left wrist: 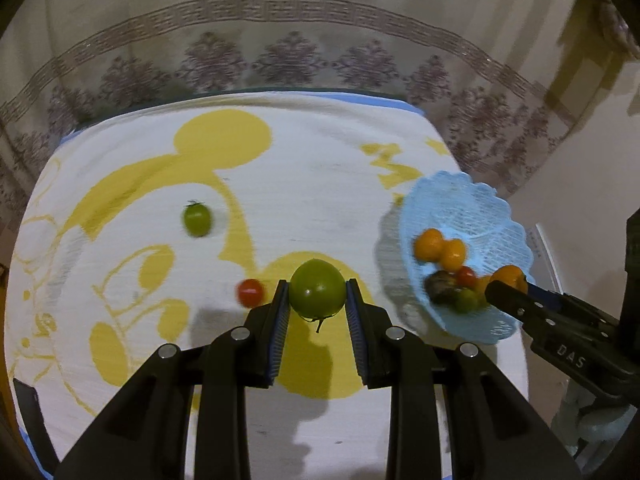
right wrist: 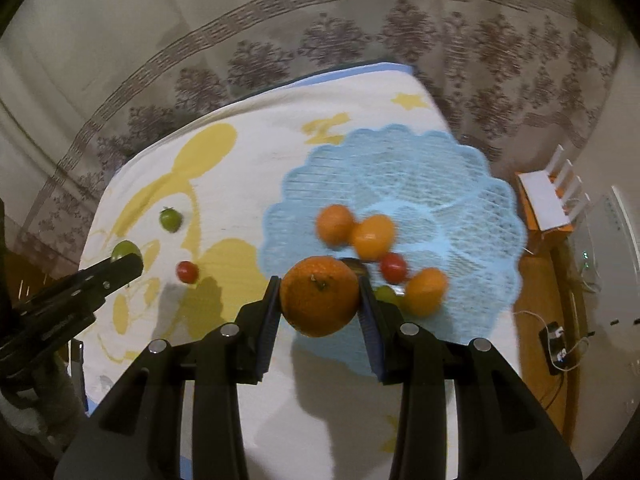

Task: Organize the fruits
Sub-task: 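Carry green tomato and mandarin into the basket and open both grippers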

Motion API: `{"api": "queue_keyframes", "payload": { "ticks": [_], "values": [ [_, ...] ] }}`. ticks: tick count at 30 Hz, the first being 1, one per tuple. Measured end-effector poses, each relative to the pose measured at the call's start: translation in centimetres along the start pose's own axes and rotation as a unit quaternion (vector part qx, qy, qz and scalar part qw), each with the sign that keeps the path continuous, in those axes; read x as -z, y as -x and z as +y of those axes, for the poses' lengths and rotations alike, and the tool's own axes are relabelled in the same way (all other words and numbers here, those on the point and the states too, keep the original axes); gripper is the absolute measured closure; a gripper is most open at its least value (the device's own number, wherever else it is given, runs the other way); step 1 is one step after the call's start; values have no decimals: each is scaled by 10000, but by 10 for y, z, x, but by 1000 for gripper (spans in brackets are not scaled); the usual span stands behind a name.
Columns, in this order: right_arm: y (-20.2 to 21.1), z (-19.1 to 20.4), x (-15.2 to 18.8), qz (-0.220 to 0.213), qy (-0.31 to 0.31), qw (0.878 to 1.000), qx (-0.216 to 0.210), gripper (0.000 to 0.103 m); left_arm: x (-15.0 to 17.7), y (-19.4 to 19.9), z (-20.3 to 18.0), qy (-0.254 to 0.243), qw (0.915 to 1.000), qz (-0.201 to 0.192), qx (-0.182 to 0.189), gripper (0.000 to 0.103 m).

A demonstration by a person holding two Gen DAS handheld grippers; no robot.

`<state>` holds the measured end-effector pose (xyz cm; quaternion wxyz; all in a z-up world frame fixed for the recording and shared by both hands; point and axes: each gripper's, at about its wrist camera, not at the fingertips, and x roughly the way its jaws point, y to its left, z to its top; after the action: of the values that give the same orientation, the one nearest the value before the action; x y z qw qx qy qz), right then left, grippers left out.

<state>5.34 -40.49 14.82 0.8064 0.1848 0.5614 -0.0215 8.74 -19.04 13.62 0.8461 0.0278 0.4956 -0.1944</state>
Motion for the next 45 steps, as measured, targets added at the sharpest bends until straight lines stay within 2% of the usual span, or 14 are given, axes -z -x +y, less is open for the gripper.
{"api": "queue_keyframes", "payload": {
  "ticks": [8, 24, 25, 26, 27, 34, 40, 45],
  "values": [
    [9, -45, 6, 9, -135, 9998, 134, 64, 4, -5, -49, -248, 9996, 14, 147, 75],
    [14, -74, 3, -15, -153, 9997, 183, 64, 6, -30, -116, -639, 9965, 236, 476, 74],
    [14, -75, 3, -24, -146, 9997, 190, 64, 6, -35, -118, -646, 9962, 307, 496, 67],
    [15, -75, 2, -33, -142, 9997, 193, 64, 7, -37, -119, -642, 9962, 316, 494, 46],
    [15, -76, 2, -37, -143, 9997, 193, 64, 7, -38, -119, -621, 9968, 247, 447, 38],
    [12, -80, 1, -20, -183, 9996, 201, 64, 4, -40, -111, -533, 9976, 237, 362, 36],
    [10, -78, 0, 16, -197, 9995, 228, 64, 2, -34, -99, -427, 9987, 180, 228, 26],
    [5, -80, 1, 101, -338, 9990, 290, 63, 2, -30, -88, -308, 9993, 168, 147, 24]
  ]
}}
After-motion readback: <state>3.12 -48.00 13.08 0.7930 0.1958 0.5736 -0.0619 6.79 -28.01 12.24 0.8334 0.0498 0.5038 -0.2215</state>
